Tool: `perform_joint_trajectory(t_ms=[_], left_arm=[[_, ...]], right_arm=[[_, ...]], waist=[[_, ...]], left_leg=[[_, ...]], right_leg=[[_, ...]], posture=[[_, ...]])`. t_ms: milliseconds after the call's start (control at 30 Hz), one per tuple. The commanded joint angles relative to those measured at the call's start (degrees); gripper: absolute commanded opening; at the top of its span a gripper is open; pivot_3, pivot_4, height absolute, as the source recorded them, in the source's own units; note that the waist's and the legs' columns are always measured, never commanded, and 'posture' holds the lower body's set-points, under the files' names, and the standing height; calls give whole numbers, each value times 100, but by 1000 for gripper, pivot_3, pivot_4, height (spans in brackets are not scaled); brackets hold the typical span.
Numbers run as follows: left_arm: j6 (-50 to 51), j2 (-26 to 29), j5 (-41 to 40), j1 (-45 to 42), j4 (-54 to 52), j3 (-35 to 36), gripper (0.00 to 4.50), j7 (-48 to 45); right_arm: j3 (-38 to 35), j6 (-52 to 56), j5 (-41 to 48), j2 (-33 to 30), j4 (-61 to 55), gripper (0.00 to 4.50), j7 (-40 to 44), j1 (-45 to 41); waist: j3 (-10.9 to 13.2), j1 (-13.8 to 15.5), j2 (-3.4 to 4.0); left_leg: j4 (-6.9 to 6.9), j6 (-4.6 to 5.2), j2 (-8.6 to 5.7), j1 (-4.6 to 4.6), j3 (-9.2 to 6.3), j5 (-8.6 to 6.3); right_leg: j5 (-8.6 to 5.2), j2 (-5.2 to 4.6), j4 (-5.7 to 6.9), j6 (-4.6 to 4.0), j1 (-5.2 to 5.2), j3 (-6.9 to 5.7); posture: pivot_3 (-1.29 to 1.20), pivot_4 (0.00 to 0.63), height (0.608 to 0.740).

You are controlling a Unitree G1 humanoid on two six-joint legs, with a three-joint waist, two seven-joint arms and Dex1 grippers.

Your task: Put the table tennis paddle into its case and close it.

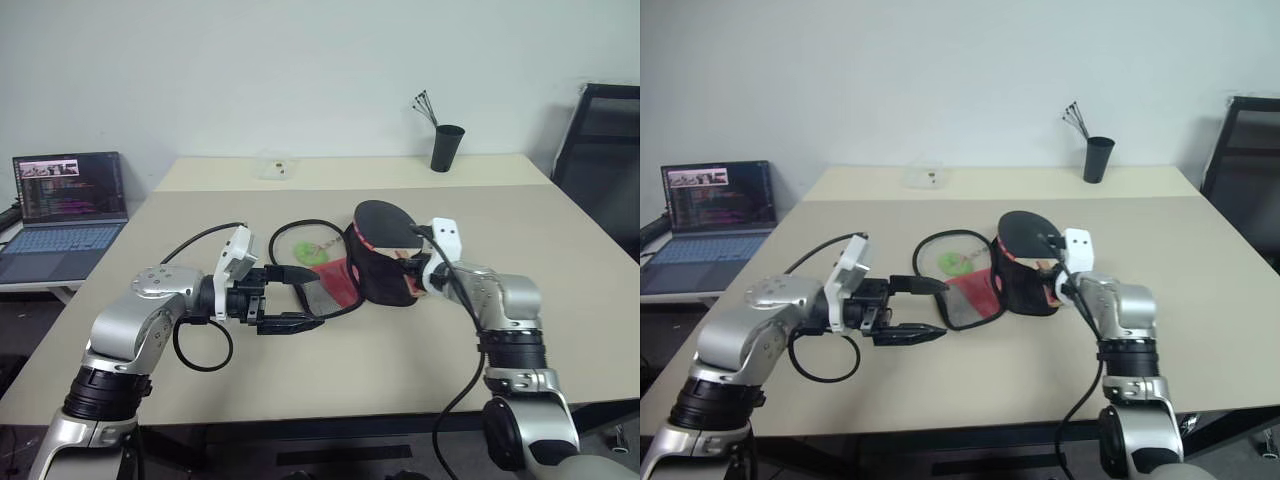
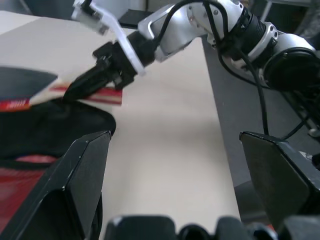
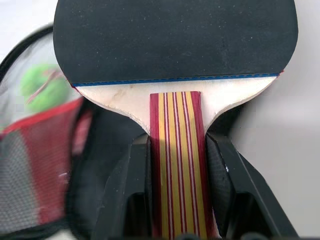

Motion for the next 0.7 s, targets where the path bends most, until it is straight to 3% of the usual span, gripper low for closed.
perform_joint_trajectory(t_ms=[33,267,700], left_arm=[[-10,60,-119,7,-244,144,4500,57],[-39,120,-123,122,-299,200,4500,114],[-84,80,-109,143,-256,167,4500,130]], right_arm=[[-3,-691,-173,17,319,1092,-179,-349],[80,-1363,-403,-15,1308,1092,-266,-543],[120,-1431,-445,255,1563,1092,-428,-610]], waist=[[0,8,-1],[0,-31,-1],[0,-55,-1]], left_leg=[[0,0,-3,-2,2,0],[-3,0,-1,-2,1,0],[-2,0,2,-1,2,0]], right_leg=[[1,-2,-3,1,0,0],[1,-4,-3,2,-1,1],[2,0,-1,2,-1,1]], posture=[[0,150,740],[0,150,740],[0,150,740]])
